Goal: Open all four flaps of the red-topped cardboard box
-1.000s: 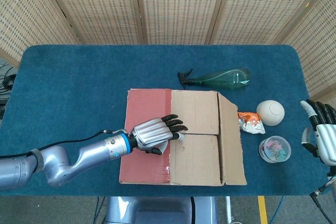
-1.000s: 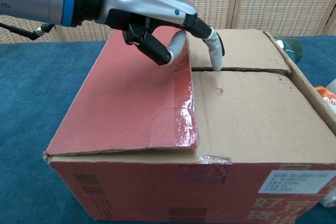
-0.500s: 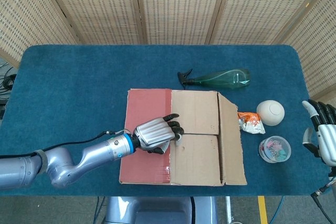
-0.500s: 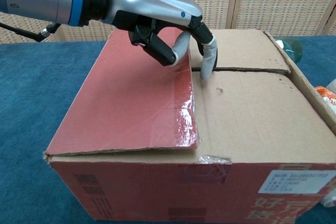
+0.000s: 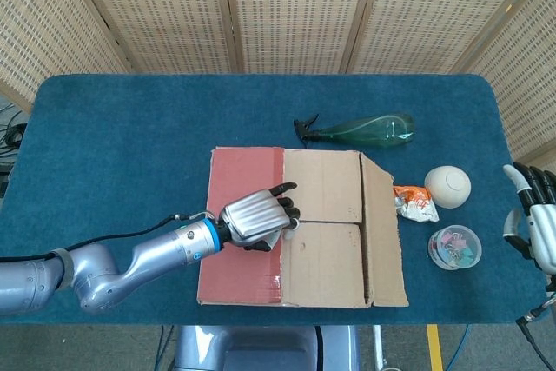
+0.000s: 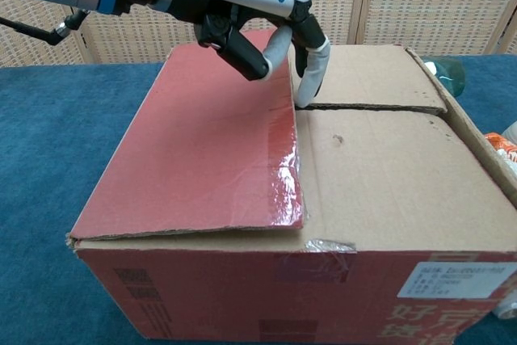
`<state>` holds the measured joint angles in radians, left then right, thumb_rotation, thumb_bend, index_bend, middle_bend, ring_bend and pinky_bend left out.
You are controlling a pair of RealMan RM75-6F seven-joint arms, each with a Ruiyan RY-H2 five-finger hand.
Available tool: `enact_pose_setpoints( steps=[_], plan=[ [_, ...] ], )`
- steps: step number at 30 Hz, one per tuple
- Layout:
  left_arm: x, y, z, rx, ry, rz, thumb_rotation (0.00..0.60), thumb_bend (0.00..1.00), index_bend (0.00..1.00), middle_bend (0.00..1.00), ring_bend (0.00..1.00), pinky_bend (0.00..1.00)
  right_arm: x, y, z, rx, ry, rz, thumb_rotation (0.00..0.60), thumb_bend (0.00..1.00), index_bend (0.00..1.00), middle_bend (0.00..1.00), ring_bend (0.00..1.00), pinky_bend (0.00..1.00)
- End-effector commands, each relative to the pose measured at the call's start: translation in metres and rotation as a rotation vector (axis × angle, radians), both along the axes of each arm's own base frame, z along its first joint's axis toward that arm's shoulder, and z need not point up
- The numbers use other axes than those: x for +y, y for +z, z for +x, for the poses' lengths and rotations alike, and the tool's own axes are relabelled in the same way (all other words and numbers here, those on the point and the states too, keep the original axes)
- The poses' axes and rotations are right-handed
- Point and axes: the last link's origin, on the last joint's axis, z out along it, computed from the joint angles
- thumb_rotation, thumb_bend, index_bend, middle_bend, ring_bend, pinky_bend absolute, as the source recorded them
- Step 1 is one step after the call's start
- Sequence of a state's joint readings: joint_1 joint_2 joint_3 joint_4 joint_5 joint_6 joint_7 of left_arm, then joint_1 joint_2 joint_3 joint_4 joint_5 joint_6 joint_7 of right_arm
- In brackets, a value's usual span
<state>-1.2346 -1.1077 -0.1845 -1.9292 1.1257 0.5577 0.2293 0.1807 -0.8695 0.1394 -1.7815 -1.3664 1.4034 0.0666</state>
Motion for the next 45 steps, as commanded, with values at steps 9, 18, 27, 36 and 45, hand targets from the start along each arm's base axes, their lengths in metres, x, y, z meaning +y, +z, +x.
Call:
enact_pose_setpoints(
  steps=[9,18,27,36,45],
  plan=[
    [0.000,0.008,0.002,0.019,0.002,0.017,0.414,0.99,0.46,0.33,0.26,0.00,-0.001,0.001,-0.001,-0.001,-0.003,-0.004,0.600,0.83,0.05,0.07,0.00,0.03],
    [0.000,0.013,0.005,0.037,-0.003,0.028,0.415,0.99,0.47,0.34,0.27,0.00,0.000,0.002,-0.002,-0.003,-0.008,-0.005,0.600,0.83,0.05,0.07,0.00,0.03],
    [0.000,0.033,0.004,0.036,-0.007,0.070,0.414,0.99,0.47,0.34,0.27,0.00,-0.002,0.003,-0.001,-0.001,-0.004,-0.008,0.600,0.83,0.05,0.07,0.00,0.03],
    [-0.005,0.064,-0.002,0.010,0.011,0.117,0.415,0.99,0.47,0.34,0.27,0.00,-0.003,0.002,0.002,0.000,0.001,-0.007,0.600,0.83,0.05,0.07,0.00,0.03],
    [-0.013,0.094,-0.021,-0.026,0.052,0.154,0.414,0.99,0.47,0.34,0.27,0.00,-0.005,0.003,0.007,0.004,0.018,-0.005,0.600,0.83,0.05,0.07,0.00,0.03]
  ],
)
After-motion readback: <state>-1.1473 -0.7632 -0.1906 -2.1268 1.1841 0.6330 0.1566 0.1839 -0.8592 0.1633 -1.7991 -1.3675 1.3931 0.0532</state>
